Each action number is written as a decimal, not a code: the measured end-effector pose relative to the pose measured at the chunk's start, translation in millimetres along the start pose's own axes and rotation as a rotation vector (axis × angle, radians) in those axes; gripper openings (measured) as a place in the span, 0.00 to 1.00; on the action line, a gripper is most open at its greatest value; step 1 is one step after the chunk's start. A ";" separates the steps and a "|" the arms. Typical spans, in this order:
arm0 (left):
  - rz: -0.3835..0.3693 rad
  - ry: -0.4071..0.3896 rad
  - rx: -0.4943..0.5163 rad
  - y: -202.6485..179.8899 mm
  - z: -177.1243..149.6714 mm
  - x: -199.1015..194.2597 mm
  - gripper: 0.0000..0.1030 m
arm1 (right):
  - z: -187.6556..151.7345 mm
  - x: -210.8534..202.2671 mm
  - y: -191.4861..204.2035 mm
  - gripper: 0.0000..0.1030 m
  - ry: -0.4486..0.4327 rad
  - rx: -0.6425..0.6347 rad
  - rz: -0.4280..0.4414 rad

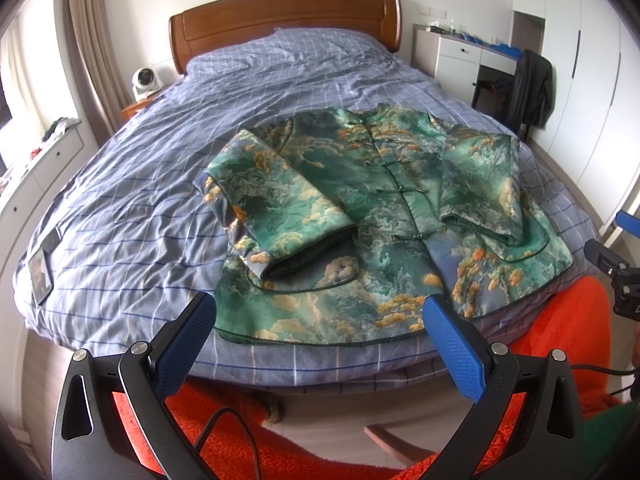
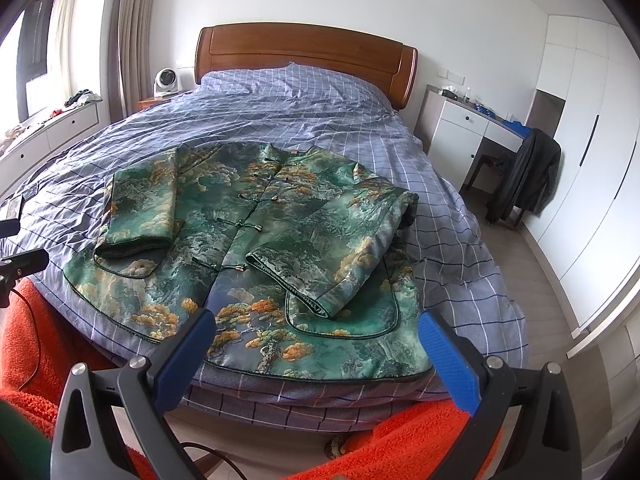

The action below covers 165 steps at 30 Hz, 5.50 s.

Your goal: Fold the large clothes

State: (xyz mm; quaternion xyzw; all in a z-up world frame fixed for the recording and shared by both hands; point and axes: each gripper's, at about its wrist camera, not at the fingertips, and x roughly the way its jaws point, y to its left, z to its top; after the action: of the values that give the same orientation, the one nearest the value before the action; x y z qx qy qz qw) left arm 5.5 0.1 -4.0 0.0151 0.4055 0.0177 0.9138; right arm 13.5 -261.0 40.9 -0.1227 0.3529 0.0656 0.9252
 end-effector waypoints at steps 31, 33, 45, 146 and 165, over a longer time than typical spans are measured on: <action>-0.007 0.006 -0.014 8.6 -5.1 7.3 1.00 | 15.9 -10.1 -12.8 1.00 -0.178 -0.046 0.073; -0.013 0.004 -0.019 9.2 -6.3 7.6 1.00 | 23.3 0.0 -17.7 1.00 -0.184 -0.119 0.161; -0.011 0.010 -0.046 12.6 -11.9 9.4 1.00 | 13.2 172.1 23.9 0.99 0.171 -0.604 0.302; 0.285 0.024 -0.584 411.8 15.6 90.2 0.42 | 6.5 87.3 -11.5 0.63 0.041 0.062 0.311; -0.300 0.299 -0.181 152.0 -4.0 187.1 0.89 | -31.3 158.7 -163.9 0.66 0.328 0.256 0.183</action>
State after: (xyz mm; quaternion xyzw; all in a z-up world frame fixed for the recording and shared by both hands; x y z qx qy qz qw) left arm 125.0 160.3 -138.8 -0.1301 0.5308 -0.0803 0.8336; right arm 145.5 -421.6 -58.2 0.0191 0.5138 0.0833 0.8536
